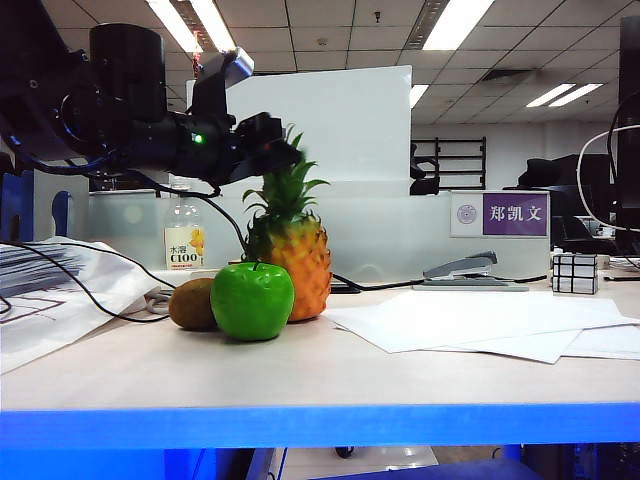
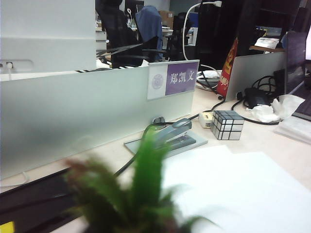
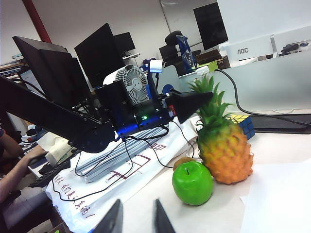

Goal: Arrange all the fruits from large to small from left to right in a row.

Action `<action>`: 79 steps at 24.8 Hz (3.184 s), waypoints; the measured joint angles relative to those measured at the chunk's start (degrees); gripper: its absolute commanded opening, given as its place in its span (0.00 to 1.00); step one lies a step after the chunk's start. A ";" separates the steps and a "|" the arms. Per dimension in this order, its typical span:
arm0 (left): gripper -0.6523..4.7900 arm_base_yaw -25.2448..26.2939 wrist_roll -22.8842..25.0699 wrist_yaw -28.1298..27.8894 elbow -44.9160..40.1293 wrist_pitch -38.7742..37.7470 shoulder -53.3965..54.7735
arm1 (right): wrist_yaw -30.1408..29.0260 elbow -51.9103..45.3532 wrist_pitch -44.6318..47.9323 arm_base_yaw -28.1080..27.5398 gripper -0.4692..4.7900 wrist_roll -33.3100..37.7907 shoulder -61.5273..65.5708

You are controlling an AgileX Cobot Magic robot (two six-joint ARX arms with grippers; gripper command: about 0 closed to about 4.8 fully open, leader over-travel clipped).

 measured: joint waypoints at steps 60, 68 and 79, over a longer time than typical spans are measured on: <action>0.11 -17.99 -3.89 -1.05 -34.53 5.86 -31.87 | 12.85 18.58 -13.42 -9.99 0.25 -12.63 0.02; 0.11 -19.56 -5.29 -1.31 -34.56 15.72 -22.03 | 12.83 19.54 -14.03 -9.99 0.25 -12.63 0.02; 0.31 -19.54 -1.95 -2.51 -34.51 15.76 -21.88 | 12.85 19.52 -14.40 -10.01 0.25 -12.63 0.02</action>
